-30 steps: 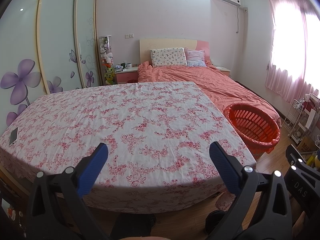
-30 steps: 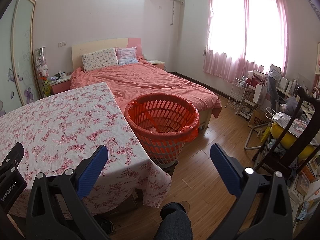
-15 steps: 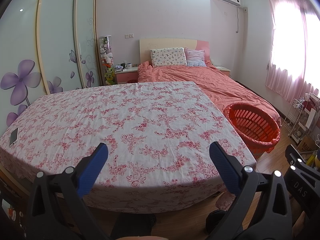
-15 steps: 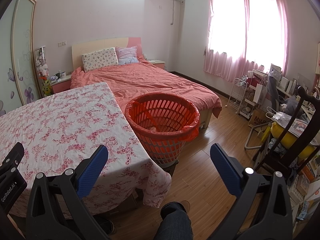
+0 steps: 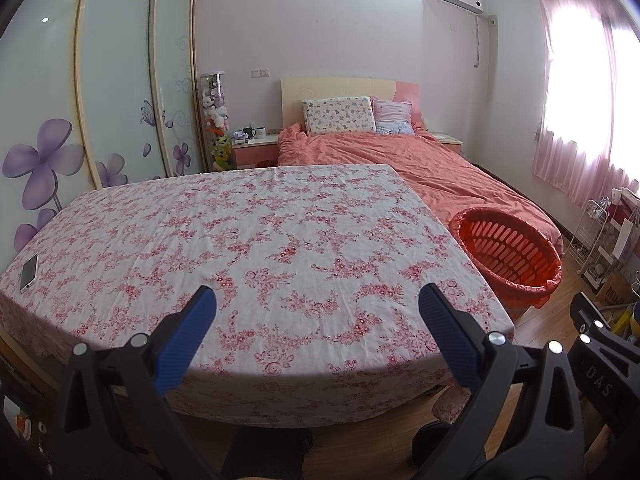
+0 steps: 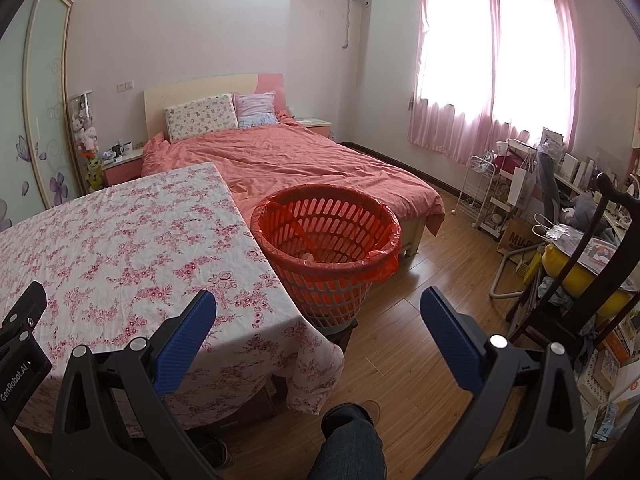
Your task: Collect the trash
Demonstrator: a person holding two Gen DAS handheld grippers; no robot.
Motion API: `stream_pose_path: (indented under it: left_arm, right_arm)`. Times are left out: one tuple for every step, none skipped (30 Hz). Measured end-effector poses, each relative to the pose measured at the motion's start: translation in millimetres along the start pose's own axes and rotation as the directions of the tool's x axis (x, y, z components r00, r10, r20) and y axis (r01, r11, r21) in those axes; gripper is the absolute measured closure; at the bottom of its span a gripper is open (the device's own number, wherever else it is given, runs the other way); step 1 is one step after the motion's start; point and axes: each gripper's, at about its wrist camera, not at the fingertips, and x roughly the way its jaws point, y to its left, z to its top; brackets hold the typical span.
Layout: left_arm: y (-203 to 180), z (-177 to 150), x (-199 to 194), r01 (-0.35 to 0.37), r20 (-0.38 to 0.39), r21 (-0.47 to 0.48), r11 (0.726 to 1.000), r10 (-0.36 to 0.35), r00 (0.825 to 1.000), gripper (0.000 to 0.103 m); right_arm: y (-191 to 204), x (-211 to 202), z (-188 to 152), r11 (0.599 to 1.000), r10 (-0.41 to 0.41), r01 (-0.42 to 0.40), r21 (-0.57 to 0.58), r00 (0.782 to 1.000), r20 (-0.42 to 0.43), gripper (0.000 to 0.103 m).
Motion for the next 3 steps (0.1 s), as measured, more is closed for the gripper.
stream_pose_path:
  left_arm:
    - [0.9, -0.4, -0.4, 0.001, 0.0, -0.001, 1.0, -0.001, 1.0, 0.004]
    - [1.3, -0.8, -0.8, 0.002, 0.0, 0.0, 1.0, -0.002, 1.0, 0.004]
    - [0.5, -0.3, -0.6, 0.002, 0.0, 0.001, 1.0, -0.002, 1.0, 0.004]
  right_arm:
    - [0.7, -0.4, -1.0, 1.0, 0.0, 0.0, 0.0, 1.0, 0.0, 0.002]
    - [0.1, 0.0, 0.0, 1.0, 0.0, 0.0, 0.0, 1.0, 0.0, 0.002]
    - [0.3, -0.2, -0.4, 1.0, 0.0, 0.0, 0.0, 1.0, 0.0, 0.002]
